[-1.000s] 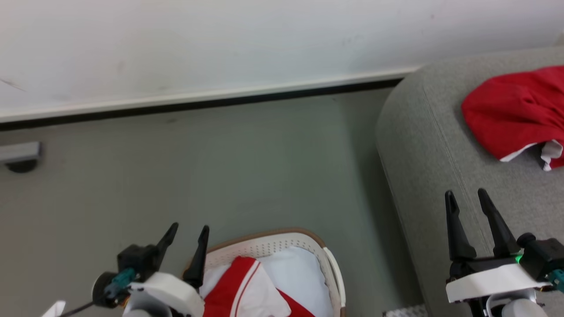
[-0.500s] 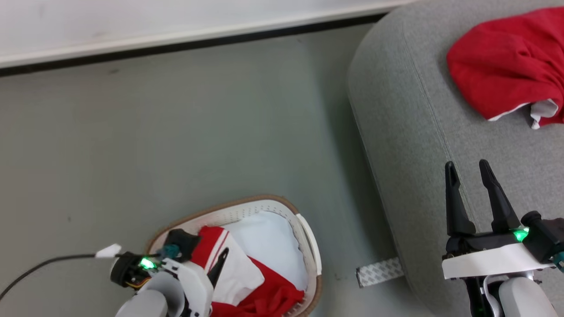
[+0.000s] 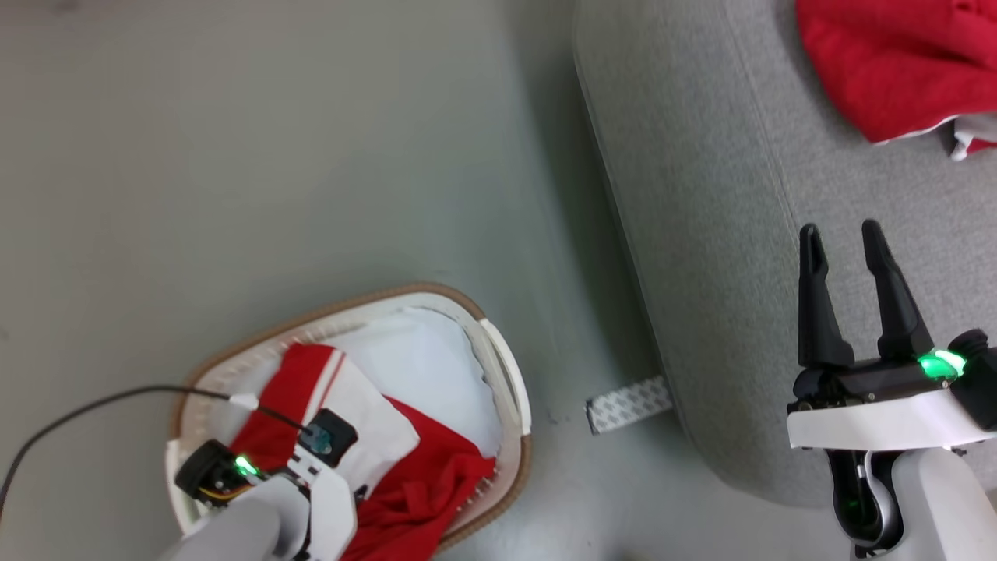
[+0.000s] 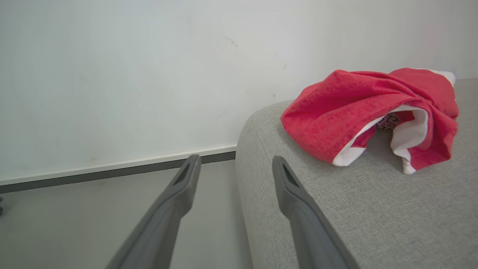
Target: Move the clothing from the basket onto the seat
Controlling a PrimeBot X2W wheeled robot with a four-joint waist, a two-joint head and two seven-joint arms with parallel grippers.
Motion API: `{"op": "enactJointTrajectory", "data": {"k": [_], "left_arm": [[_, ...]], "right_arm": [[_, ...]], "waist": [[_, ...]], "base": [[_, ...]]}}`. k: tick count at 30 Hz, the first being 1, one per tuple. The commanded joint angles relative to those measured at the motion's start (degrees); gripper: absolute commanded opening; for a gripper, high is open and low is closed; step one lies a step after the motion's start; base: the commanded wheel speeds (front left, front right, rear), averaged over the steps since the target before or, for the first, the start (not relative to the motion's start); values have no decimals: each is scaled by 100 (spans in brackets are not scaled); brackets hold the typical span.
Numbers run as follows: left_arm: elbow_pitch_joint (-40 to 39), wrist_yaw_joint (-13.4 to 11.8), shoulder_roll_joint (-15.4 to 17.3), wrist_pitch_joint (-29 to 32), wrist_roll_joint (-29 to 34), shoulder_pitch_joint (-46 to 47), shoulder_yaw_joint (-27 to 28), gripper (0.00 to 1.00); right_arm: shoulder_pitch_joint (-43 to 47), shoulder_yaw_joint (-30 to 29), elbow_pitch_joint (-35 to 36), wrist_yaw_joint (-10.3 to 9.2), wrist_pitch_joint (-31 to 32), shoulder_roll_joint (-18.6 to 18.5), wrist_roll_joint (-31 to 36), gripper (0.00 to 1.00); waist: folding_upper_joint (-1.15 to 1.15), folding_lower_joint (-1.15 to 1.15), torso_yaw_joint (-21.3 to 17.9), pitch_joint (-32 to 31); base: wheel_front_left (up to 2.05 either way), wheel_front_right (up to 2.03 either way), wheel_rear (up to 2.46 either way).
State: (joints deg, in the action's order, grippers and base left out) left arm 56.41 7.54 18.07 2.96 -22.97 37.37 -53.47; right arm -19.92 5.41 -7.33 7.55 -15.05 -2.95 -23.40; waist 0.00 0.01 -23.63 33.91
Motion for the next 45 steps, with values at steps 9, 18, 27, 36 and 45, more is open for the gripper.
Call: {"op": "enactJointTrajectory", "data": {"k": [9,18,27,36,45], "left_arm": [[256,-10,369,875,-468,604,-1229,100],[639,-10,537,1277,-165,939,-1864,100],[755,-10,541,1233,-230,876,-1967,0],[715,-10,338,880,-437,855,-1983,0],[736,-10,-192,29,-863,644,-1975,0]], "right_arm": [[-264,129,219,-13,-18,8,-194,100],[-337,232,287,-13,-18,9,-438,100],[-342,184,240,-13,-18,8,-471,100],[-350,113,177,-13,-18,7,-363,100],[-217,-87,99,-13,-18,6,29,100]], "waist": [[0,-1,-332,763],[0,-1,-567,1104],[0,-1,-619,1116],[0,-1,-494,872],[0,-1,-170,-22]], "base": [[0,0,0],[0,0,0],[0,0,0],[0,0,0],[0,0,0]]}}
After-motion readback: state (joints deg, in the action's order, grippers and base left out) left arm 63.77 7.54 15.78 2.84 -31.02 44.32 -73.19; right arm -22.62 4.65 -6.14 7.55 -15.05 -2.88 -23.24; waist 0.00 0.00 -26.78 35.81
